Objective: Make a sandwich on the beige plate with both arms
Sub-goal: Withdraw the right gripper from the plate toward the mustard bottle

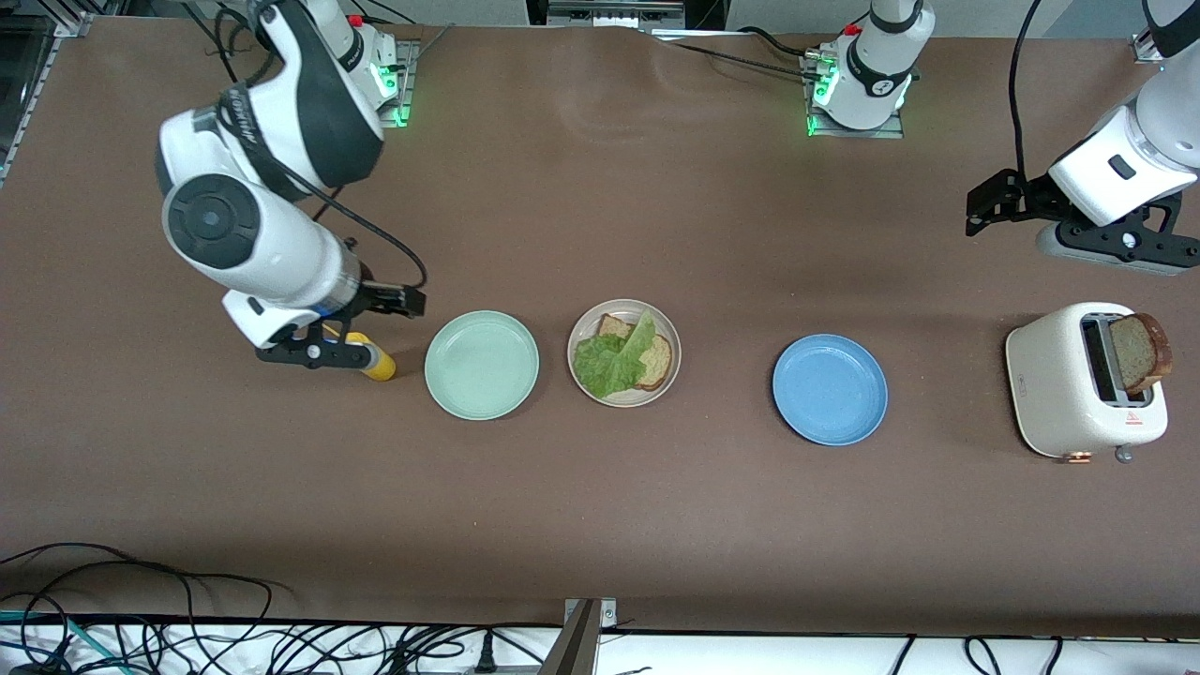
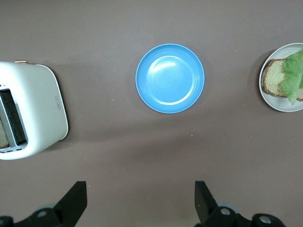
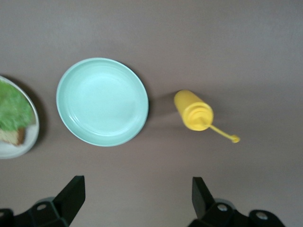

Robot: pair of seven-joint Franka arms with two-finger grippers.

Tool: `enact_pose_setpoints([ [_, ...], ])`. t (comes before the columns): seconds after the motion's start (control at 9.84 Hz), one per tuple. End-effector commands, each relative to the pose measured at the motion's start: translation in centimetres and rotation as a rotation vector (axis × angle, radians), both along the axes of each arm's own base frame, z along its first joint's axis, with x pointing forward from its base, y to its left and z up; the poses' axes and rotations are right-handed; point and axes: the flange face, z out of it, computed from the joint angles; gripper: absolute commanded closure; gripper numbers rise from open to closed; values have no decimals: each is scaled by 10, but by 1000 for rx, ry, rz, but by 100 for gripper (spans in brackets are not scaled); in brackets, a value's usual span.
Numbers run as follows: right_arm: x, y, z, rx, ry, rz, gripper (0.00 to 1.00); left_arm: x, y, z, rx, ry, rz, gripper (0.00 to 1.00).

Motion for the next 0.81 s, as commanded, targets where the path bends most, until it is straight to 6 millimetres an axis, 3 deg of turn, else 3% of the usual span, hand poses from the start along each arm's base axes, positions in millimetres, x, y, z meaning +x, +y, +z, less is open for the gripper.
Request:
enact_pose_setpoints([
  [0.0,-26,-56,-1,34,-20,143,0,-7,-1,5,-18,0,-2,0],
  [0.41,-47,-116,-17,171,-65,387,0,-7,-1,4,-18,1,-2,0],
  [0.71,-50,-178,-54,300,-151,566,0,-7,-1,4,-18,1,-3,0],
])
